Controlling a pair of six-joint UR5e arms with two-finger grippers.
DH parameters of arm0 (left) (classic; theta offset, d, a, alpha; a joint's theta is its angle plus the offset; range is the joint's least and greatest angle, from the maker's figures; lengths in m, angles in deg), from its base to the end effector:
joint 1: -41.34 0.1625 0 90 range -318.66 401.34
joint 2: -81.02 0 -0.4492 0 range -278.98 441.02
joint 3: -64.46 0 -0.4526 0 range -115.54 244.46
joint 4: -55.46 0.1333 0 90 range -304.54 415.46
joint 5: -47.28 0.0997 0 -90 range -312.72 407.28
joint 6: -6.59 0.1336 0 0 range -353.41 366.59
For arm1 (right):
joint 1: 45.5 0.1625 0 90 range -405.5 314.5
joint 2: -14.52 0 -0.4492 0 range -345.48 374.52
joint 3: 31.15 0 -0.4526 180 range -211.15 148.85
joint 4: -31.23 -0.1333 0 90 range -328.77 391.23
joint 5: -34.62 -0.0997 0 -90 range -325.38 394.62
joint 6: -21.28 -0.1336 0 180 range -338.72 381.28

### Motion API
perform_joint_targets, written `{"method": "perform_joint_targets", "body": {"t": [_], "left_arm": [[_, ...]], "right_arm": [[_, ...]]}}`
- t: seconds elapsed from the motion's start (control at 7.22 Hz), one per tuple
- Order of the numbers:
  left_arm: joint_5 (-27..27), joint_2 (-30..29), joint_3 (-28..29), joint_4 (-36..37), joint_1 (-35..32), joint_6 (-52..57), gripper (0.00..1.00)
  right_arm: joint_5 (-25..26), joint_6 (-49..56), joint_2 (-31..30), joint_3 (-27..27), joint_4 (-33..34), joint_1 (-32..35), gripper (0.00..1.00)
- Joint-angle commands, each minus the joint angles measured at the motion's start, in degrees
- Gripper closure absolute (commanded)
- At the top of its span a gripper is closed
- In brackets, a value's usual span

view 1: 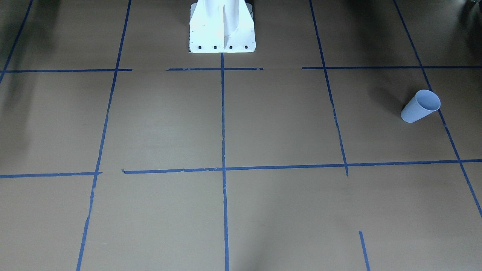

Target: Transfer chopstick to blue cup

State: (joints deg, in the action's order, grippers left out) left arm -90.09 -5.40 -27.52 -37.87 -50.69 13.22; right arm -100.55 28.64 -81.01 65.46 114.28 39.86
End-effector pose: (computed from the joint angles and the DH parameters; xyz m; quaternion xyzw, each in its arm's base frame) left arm -0.0536 -0.5252 0.7109 0.0441 0.3995 0.0428 0.9147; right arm -0.0037 -0.5225 0.6804 0.0737 -0.3815 -0.1230 0.9132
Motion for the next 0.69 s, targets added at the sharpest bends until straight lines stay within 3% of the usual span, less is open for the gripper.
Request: {"method": "perform_joint_targets", "body": {"t": [0.0, 0.55], "left_arm": [[-0.09, 0.72, -0.04, -0.18, 0.00, 0.13, 0.00], [-0.09, 0.64, -0.04, -0.18, 0.09, 0.04, 0.00]], "right_arm": [[-0.10, -0.06, -0.10, -0.10, -0.43, -0.46, 0.00], [0.43, -0.32, -0.19, -0.54, -0.43, -0.55, 0.00]]}}
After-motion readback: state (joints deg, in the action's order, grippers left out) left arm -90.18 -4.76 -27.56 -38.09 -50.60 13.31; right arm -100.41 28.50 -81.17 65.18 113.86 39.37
